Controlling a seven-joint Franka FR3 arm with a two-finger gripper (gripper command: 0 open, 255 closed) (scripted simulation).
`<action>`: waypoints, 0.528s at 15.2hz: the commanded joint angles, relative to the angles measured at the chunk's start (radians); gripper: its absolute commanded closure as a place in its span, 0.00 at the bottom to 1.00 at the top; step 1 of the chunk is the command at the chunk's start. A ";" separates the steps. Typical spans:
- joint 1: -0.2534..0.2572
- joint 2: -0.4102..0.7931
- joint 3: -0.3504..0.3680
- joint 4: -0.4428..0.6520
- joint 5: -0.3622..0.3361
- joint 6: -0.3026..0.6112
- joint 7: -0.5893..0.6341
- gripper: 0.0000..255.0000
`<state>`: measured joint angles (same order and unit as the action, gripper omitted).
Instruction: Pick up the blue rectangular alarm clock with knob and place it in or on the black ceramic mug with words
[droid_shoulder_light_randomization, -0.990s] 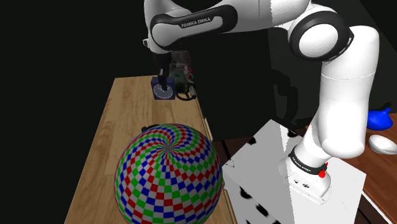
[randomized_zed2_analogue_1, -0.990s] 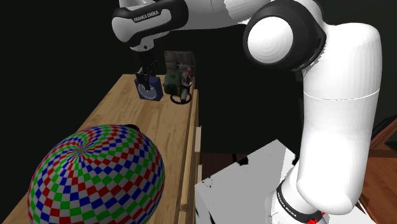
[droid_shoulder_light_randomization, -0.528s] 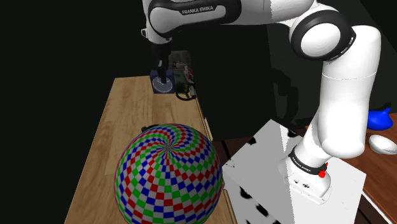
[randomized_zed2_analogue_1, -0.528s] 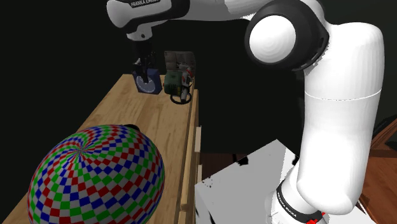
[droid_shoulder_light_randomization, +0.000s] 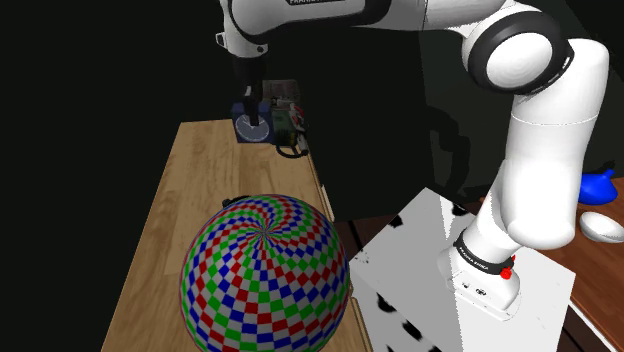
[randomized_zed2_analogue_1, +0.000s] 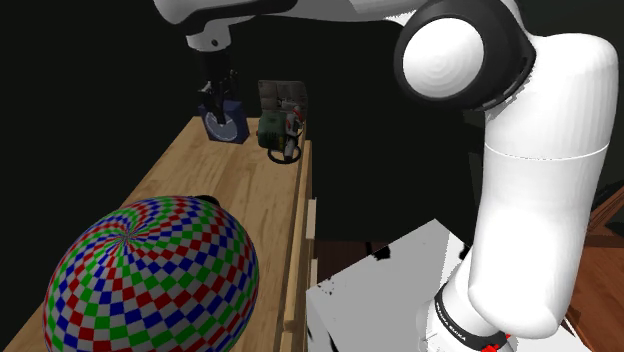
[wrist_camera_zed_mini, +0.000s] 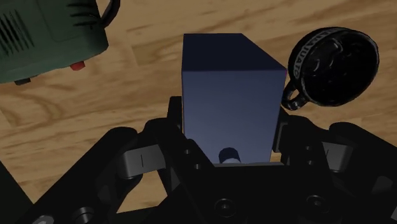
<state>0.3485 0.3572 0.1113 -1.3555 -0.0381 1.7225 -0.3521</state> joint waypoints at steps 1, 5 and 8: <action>0.026 -0.020 0.012 -0.029 -0.003 0.009 0.039 1.00; 0.077 -0.065 0.040 -0.080 -0.006 0.015 0.119 1.00; 0.117 -0.087 0.062 -0.102 -0.010 0.013 0.181 1.00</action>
<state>0.4551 0.2790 0.1673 -1.4456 -0.0471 1.7336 -0.1884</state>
